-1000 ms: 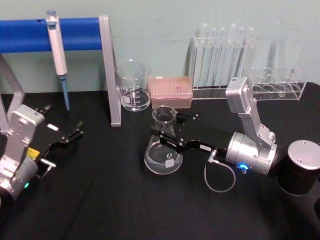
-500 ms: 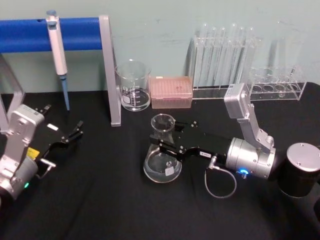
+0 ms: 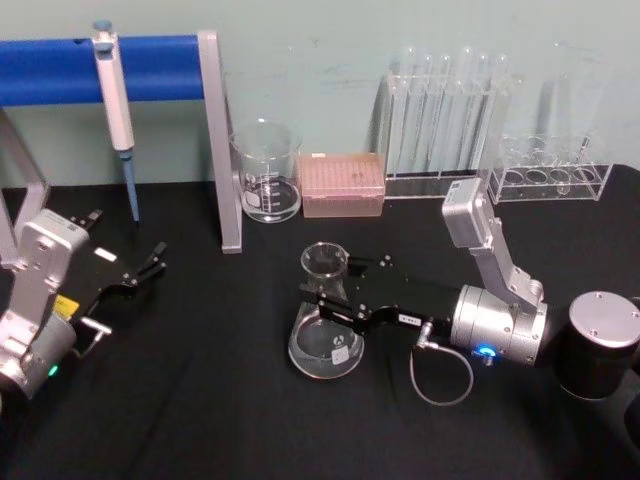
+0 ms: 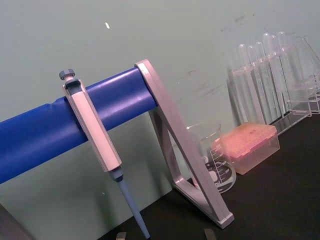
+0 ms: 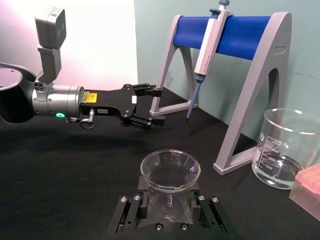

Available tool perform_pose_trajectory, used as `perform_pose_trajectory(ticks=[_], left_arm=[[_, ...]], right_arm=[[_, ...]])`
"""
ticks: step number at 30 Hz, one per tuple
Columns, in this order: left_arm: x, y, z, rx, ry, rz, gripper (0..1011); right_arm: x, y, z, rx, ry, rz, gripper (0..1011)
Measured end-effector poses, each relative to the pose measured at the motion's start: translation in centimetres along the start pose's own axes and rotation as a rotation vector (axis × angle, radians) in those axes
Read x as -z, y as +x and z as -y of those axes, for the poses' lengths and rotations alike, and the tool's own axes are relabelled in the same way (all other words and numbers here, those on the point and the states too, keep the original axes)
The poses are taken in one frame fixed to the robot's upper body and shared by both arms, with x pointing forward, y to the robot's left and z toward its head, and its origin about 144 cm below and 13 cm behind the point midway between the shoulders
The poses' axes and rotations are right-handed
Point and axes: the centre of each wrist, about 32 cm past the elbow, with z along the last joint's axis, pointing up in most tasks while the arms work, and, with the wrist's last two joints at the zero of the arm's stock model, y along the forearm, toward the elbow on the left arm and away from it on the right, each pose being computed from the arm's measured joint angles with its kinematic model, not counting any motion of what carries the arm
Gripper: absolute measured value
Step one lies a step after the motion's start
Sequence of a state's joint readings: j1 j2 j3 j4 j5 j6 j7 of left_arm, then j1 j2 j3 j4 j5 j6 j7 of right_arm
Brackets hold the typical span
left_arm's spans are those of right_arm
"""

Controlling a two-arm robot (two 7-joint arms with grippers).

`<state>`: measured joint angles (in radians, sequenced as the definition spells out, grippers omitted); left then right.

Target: Grasp the erlenmeyer flask with one hand, shake it three times, then place it back.

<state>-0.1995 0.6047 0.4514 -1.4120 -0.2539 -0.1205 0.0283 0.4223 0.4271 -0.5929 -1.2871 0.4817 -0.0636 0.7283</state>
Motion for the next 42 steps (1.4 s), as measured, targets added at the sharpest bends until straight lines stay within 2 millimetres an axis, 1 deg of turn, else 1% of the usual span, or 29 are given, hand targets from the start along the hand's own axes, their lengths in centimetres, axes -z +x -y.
perform_pose_trajectory(ticks=[14,42], left_arm=[[0.00,0.00,0.00,0.000,0.000,0.000,1001],[0.00,0.00,0.00,0.000,0.000,0.000,1001]], right_arm=[[0.49,0.04,-0.07,-0.008,-0.011,-0.009,457],[0.78,0.12,-0.09,-0.007,-0.026,-0.042,457]])
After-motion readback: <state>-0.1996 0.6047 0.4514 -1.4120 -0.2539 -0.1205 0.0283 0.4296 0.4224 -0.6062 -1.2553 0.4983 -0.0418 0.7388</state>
